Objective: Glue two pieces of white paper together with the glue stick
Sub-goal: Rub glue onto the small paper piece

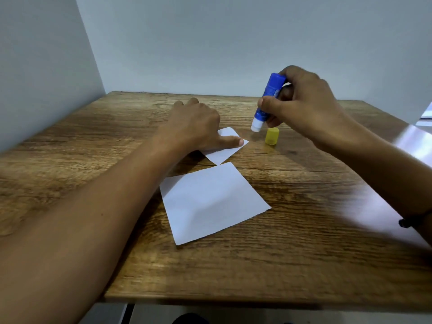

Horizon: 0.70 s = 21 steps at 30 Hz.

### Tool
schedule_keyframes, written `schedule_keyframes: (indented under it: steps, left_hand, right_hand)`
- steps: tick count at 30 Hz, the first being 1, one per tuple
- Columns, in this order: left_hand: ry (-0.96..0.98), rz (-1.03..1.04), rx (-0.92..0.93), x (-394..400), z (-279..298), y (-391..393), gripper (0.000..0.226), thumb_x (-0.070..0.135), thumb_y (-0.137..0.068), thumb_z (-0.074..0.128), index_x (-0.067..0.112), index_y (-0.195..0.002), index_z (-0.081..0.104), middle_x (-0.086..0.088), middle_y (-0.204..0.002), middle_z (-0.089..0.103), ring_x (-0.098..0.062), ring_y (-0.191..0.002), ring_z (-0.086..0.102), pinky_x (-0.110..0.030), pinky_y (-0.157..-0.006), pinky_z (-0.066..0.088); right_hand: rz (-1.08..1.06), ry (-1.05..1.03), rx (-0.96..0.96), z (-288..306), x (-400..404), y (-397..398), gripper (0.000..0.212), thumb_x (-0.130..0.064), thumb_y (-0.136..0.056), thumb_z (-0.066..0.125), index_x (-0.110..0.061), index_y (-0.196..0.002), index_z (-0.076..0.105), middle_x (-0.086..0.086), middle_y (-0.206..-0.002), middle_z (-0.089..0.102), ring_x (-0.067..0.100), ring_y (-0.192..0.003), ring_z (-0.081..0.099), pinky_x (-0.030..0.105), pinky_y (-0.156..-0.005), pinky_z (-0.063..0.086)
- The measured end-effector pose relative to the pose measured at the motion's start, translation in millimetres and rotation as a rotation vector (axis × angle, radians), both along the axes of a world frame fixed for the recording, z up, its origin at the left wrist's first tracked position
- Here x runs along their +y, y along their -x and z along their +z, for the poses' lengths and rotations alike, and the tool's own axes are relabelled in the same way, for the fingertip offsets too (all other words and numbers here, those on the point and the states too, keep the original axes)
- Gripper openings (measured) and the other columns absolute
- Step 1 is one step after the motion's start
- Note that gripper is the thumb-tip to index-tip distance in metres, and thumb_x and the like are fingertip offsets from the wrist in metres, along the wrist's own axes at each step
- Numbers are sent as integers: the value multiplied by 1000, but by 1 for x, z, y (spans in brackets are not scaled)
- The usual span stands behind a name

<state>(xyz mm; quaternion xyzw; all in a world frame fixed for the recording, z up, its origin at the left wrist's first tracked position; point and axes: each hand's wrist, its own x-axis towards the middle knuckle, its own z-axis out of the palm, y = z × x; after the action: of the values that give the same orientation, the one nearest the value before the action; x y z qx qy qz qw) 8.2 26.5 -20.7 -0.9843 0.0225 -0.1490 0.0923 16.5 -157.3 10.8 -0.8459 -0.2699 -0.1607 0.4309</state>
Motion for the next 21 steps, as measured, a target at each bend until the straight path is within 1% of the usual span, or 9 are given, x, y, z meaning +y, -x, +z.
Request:
schedule_keyframes:
  steps: [2,5,7,9,12,14,16,18,21]
  left_hand:
    - [11,31,-74,-2,0,0,70,83,-65,27,16,-49,38,1,-54,35,-21,-72,37,-36,-66,28]
    - [85,15,-157,-2,5,1,68,73,-74,34,9,-54,45,-4,-55,43,-20,-60,39,-33,-60,30]
    - [184,-97,-51,1,10,1,51,59,-81,45,10,-79,59,-6,-76,59,-22,-77,47,-32,-67,35]
    - [258,-210,133,5,14,4,29,39,-80,50,24,-103,61,-2,-97,60,-21,-99,44,-34,-82,38]
    - [293,-244,282,7,13,7,33,29,-81,52,37,-113,58,7,-100,54,-17,-107,34,-36,-92,35]
    - [281,-239,230,6,9,5,30,38,-83,53,32,-112,58,7,-94,53,-17,-104,39,-36,-86,37]
    - [269,-223,187,0,5,2,32,46,-83,52,25,-106,57,11,-79,44,-14,-88,44,-30,-69,35]
    - [257,-223,163,-7,1,-1,32,50,-82,51,21,-96,53,14,-71,38,-8,-69,40,-26,-56,28]
    - [257,-250,159,-12,-1,-2,32,51,-82,50,19,-87,46,10,-68,41,-6,-63,38,-26,-52,27]
  right_hand:
    - [-13,-12,-18,2,-2,-1,23,-20,-80,64,-13,-97,49,11,-86,68,13,-62,68,19,-57,54]
    - [-24,-5,-27,1,-4,-1,24,-19,-80,63,-12,-99,49,13,-90,68,19,-68,69,31,-67,57]
    - [-21,13,-40,0,-3,-1,25,-19,-81,63,-13,-100,49,13,-92,67,21,-73,68,22,-62,54]
    - [-26,42,-57,-2,-2,-2,26,-19,-81,62,-13,-102,48,12,-93,66,21,-76,68,15,-57,49]
    - [-17,66,-58,-5,-1,0,27,-18,-82,61,-12,-105,48,10,-91,66,22,-76,68,22,-63,51]
    - [-13,93,-59,-7,0,0,29,-18,-82,60,-11,-108,48,10,-90,65,23,-77,68,26,-66,50]
    - [-21,120,-72,-10,1,-2,29,-19,-82,60,-11,-107,48,9,-89,64,23,-79,66,22,-64,47]
    - [-35,127,-78,-12,2,-4,29,-20,-82,61,-12,-107,48,8,-89,64,22,-80,66,20,-64,45]
    - [-37,123,-59,-14,7,-8,31,-21,-82,62,-11,-109,49,10,-92,65,24,-82,66,28,-70,50]
